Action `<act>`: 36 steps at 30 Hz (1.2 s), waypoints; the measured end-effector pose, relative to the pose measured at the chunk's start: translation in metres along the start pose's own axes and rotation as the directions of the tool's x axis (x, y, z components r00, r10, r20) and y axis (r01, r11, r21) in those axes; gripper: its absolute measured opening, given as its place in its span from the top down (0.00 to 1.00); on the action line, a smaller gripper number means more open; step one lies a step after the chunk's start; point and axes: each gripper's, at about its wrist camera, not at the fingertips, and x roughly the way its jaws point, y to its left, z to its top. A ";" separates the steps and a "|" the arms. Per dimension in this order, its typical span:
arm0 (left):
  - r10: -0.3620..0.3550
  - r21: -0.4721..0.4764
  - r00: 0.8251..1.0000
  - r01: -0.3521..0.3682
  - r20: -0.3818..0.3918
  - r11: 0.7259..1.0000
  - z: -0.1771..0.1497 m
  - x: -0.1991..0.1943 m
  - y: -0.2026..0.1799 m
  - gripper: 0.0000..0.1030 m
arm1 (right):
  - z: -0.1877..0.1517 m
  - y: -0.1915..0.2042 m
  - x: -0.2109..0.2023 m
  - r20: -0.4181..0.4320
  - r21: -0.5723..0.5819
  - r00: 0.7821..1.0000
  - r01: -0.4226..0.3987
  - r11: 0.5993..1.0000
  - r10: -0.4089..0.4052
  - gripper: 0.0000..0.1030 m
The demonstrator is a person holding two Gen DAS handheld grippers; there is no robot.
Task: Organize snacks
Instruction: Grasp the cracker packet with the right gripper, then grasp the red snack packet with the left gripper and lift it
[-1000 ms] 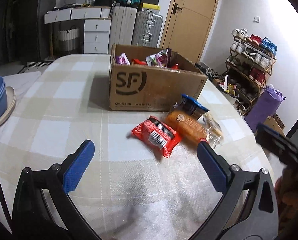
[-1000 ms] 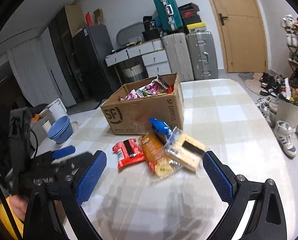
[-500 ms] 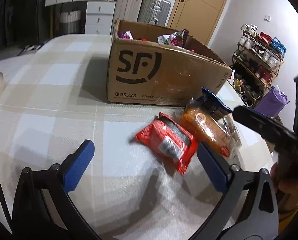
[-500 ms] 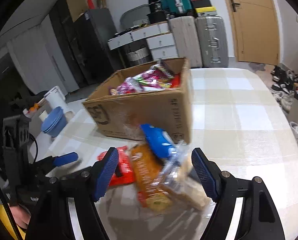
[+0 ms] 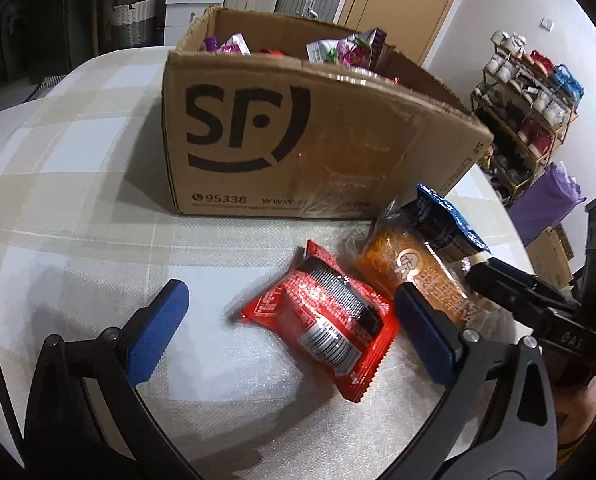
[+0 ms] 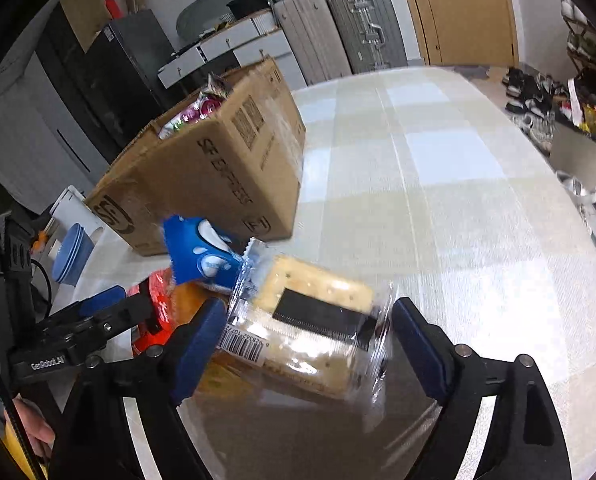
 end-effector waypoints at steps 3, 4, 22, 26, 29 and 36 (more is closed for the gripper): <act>0.008 -0.002 1.000 -0.008 -0.022 1.000 0.007 0.015 -0.003 0.01 | -0.005 0.004 -0.002 0.005 -0.030 1.000 0.017 0.999 -0.017 0.16; 0.010 -0.004 1.000 -0.010 -0.028 1.000 0.009 0.018 -0.004 0.01 | -0.006 0.006 -0.003 0.006 -0.040 1.000 0.024 0.999 -0.024 0.16; 0.058 0.070 0.997 -0.055 -0.051 0.996 0.038 0.062 -0.033 0.01 | -0.019 -0.017 -0.021 0.064 0.106 0.988 -0.144 0.984 0.138 0.39; 0.048 0.059 0.997 -0.044 -0.054 0.997 0.047 0.063 -0.035 0.11 | -0.020 -0.025 -0.026 0.099 0.142 0.976 -0.207 0.968 0.194 0.39; 0.052 0.054 0.997 -0.049 -0.056 0.997 0.060 0.069 -0.039 0.12 | -0.021 -0.031 -0.032 0.137 0.160 0.962 -0.255 0.954 0.235 0.39; 0.036 0.036 0.997 -0.034 -0.071 0.999 0.074 0.078 -0.051 0.12 | -0.022 -0.032 -0.038 0.172 0.148 0.948 -0.294 0.944 0.268 0.39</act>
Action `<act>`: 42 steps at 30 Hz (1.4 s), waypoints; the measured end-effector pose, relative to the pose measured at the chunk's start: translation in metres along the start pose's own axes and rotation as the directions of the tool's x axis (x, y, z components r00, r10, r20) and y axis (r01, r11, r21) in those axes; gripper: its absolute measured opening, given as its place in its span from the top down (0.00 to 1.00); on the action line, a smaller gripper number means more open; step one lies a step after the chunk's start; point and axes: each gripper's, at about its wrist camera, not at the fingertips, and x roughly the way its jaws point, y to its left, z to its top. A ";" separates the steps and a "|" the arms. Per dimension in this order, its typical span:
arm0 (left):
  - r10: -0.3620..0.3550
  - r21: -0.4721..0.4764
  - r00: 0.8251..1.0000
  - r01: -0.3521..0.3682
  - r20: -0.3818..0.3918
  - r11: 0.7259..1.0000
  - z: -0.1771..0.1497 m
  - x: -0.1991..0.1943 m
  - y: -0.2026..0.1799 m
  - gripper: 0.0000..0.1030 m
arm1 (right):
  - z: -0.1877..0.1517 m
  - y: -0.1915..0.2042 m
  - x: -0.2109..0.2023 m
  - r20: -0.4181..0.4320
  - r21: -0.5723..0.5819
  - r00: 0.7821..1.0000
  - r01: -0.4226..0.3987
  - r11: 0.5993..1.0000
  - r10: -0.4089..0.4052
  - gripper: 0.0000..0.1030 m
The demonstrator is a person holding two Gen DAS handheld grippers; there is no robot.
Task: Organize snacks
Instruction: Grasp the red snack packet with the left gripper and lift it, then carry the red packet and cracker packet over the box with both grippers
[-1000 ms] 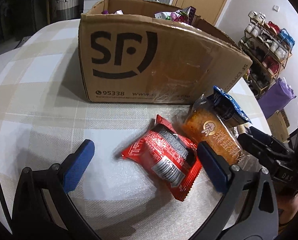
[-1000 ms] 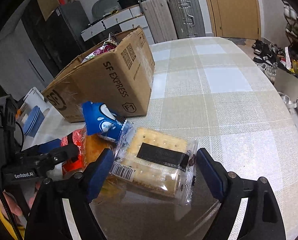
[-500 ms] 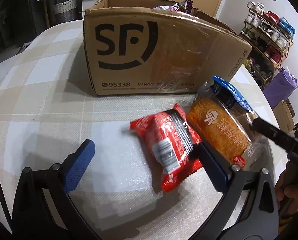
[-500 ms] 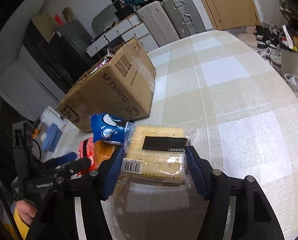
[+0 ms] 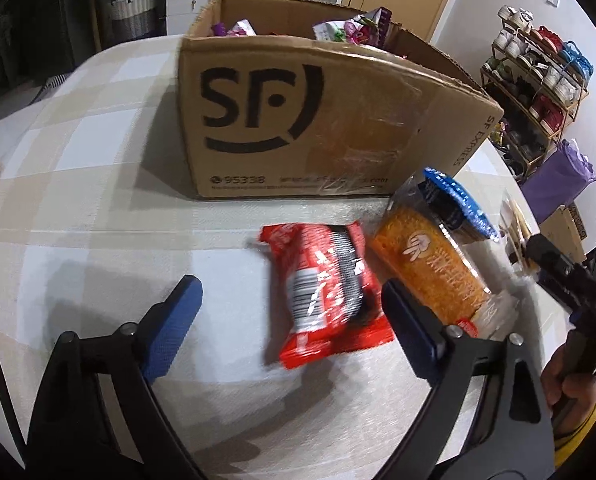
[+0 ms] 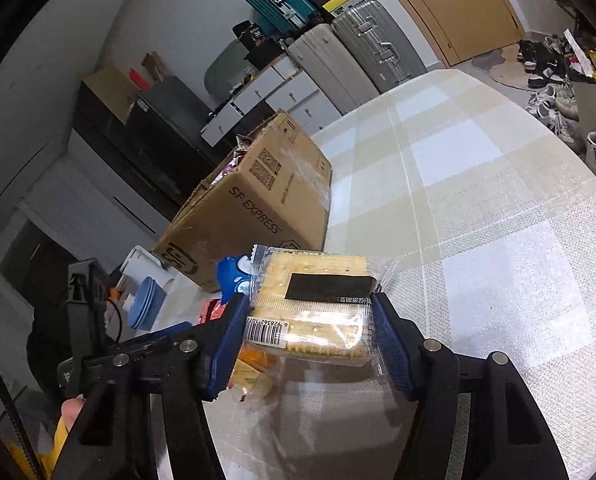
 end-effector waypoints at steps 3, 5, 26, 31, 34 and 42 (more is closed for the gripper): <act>0.019 0.008 1.000 -0.019 -0.014 1.000 0.011 0.013 -0.013 0.12 | 0.000 0.002 -0.001 0.004 -0.006 1.000 -0.009 1.000 0.009 0.39; 0.054 0.026 0.998 -0.054 -0.017 0.998 0.018 0.023 -0.020 0.13 | -0.001 0.001 -0.002 0.005 -0.003 1.000 -0.014 1.000 0.014 0.39; 0.099 0.008 0.992 -0.100 0.075 0.995 0.004 -0.020 -0.029 0.57 | -0.005 0.004 -0.014 0.039 -0.006 0.998 -0.059 0.998 0.059 0.39; 0.074 0.026 0.990 -0.077 0.117 0.997 -0.007 -0.058 -0.024 0.57 | -0.020 0.026 -0.027 0.041 -0.011 0.993 -0.109 0.994 0.110 0.39; 0.055 0.029 0.989 -0.060 0.140 0.998 -0.018 -0.079 -0.016 0.57 | -0.028 0.045 -0.042 0.055 -0.028 0.989 -0.133 0.991 0.134 0.39; 0.014 0.031 0.979 -0.021 0.202 0.999 -0.057 -0.139 -0.008 0.57 | -0.043 0.087 -0.079 0.078 -0.069 0.984 -0.153 0.986 0.158 0.39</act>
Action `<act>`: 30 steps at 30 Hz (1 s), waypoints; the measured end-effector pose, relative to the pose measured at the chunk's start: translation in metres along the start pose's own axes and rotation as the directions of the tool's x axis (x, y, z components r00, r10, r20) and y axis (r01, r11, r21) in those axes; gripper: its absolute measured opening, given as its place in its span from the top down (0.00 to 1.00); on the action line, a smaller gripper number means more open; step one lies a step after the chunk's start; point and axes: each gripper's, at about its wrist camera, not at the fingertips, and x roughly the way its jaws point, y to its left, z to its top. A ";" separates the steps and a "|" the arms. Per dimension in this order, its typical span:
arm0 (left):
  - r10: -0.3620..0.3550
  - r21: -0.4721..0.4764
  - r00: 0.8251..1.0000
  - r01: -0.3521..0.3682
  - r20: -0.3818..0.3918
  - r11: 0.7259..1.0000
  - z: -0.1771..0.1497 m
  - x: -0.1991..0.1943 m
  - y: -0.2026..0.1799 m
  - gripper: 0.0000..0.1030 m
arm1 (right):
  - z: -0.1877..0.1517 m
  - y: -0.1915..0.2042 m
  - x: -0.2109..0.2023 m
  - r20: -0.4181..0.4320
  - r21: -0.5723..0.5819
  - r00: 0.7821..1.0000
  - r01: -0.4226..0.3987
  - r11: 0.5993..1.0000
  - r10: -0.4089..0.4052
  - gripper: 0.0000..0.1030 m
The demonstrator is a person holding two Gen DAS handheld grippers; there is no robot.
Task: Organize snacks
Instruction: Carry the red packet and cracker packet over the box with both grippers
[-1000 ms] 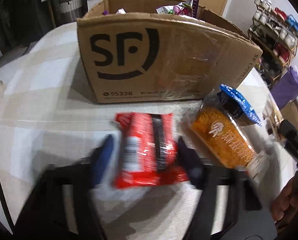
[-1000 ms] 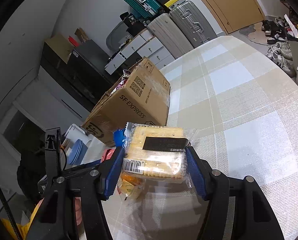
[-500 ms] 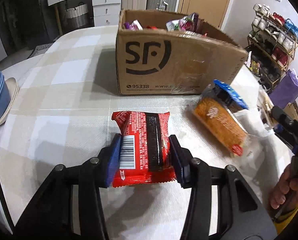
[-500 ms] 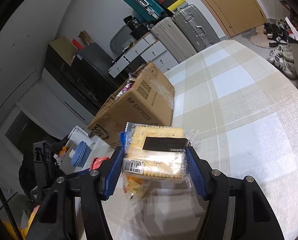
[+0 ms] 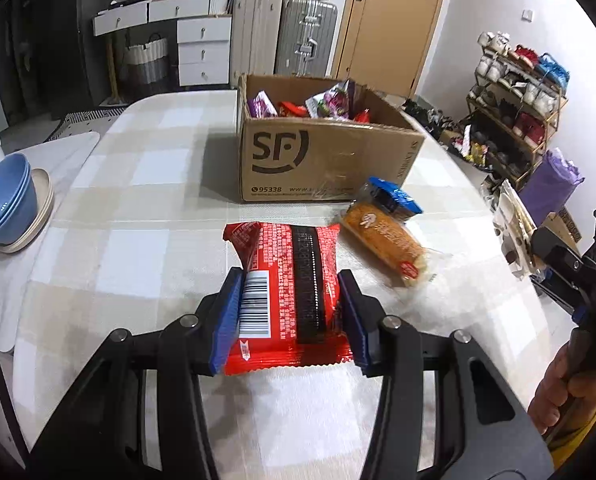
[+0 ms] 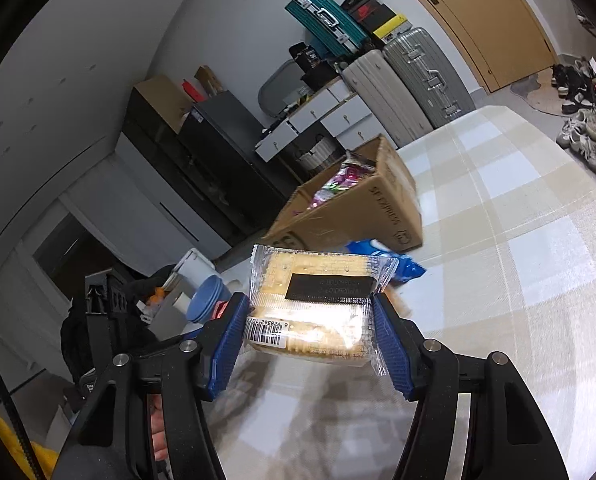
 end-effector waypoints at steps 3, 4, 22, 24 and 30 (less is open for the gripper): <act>-0.021 -0.009 1.000 0.021 0.010 1.000 -0.020 -0.031 0.009 0.57 | -0.006 0.016 -0.007 -0.004 -0.023 1.000 -0.004 1.000 0.004 0.39; -0.024 -0.009 1.000 0.024 0.013 1.000 -0.024 -0.034 0.010 0.57 | -0.008 0.022 -0.010 -0.007 -0.031 1.000 -0.008 0.999 0.008 0.39; -0.064 -0.020 0.998 0.064 0.017 0.998 -0.053 -0.052 0.033 0.57 | -0.013 0.057 0.002 -0.052 -0.089 0.999 -0.015 0.996 0.011 0.39; -0.058 -0.018 0.998 0.059 0.019 0.998 -0.053 -0.053 0.035 0.57 | -0.013 0.057 0.003 -0.057 -0.090 0.998 -0.015 0.996 0.010 0.39; -0.061 -0.007 0.998 0.061 0.015 0.998 -0.045 -0.056 0.039 0.57 | -0.006 0.054 0.008 -0.061 -0.077 0.998 -0.007 0.997 0.002 0.39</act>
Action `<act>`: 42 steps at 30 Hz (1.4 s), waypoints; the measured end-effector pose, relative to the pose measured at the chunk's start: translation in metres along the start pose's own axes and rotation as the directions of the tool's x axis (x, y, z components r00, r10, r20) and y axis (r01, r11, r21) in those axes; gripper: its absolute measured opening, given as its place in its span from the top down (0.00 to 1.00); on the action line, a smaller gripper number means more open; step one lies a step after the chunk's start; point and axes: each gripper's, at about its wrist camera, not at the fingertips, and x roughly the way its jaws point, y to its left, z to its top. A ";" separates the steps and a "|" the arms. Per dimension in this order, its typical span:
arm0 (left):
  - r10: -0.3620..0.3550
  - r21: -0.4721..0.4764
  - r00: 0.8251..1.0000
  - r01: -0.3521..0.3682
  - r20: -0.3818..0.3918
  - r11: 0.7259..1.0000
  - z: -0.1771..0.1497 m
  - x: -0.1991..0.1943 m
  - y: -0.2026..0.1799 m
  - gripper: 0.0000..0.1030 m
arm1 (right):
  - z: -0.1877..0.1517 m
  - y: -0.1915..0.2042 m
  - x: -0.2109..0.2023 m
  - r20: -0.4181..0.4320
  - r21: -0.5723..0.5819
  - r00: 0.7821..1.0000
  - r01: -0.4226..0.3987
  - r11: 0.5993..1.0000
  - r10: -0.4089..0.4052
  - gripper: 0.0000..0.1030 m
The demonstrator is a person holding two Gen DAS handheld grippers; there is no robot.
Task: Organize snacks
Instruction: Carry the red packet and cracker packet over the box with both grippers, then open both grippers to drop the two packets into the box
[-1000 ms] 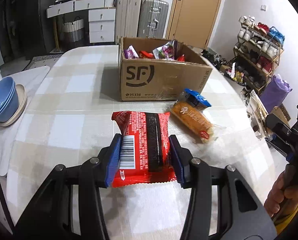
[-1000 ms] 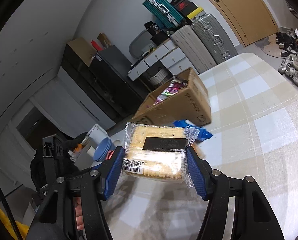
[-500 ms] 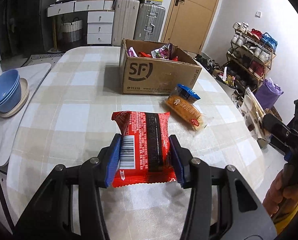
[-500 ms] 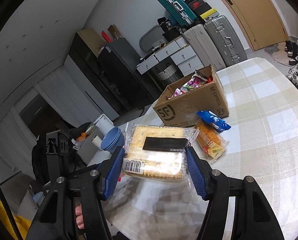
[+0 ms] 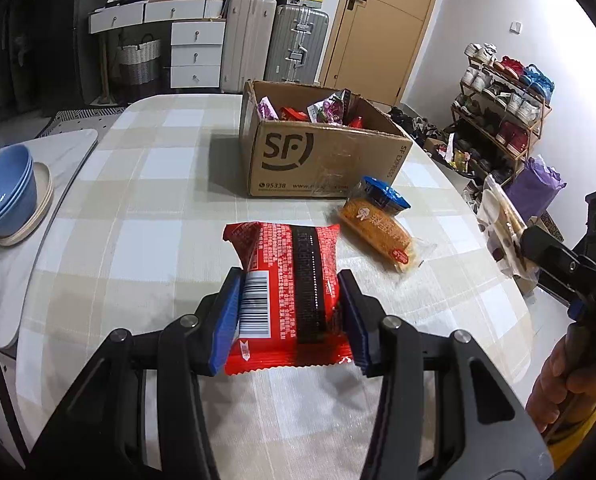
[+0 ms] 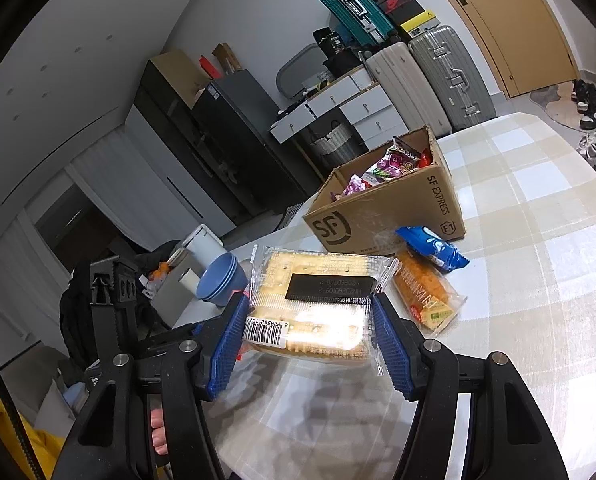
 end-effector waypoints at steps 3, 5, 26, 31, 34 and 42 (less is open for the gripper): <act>-0.005 0.009 1.000 0.005 0.008 1.000 0.011 -0.002 0.000 0.57 | 0.011 0.001 0.002 0.007 -0.011 1.000 0.001 1.000 -0.001 0.39; -0.003 0.016 1.000 0.003 0.019 1.000 0.021 -0.004 -0.001 0.57 | 0.023 0.005 0.002 0.022 -0.036 1.000 0.002 0.999 -0.001 0.39; 0.012 0.143 0.998 -0.021 0.067 0.990 0.192 0.044 -0.011 0.57 | 0.179 0.001 0.072 0.036 -0.138 0.996 0.080 0.987 -0.075 0.39; 0.008 0.158 0.999 -0.016 0.049 0.987 0.221 0.080 -0.014 0.57 | 0.206 -0.008 0.097 0.026 -0.140 0.996 0.093 0.986 -0.090 0.39; 0.011 0.160 0.999 -0.017 0.043 0.987 0.228 0.100 -0.014 0.57 | 0.215 -0.015 0.111 0.009 -0.135 0.996 0.090 0.987 -0.090 0.39; 0.026 0.185 1.000 -0.026 0.007 0.982 0.236 0.145 -0.020 0.57 | 0.212 -0.033 0.146 -0.049 -0.142 0.991 0.117 0.983 -0.125 0.39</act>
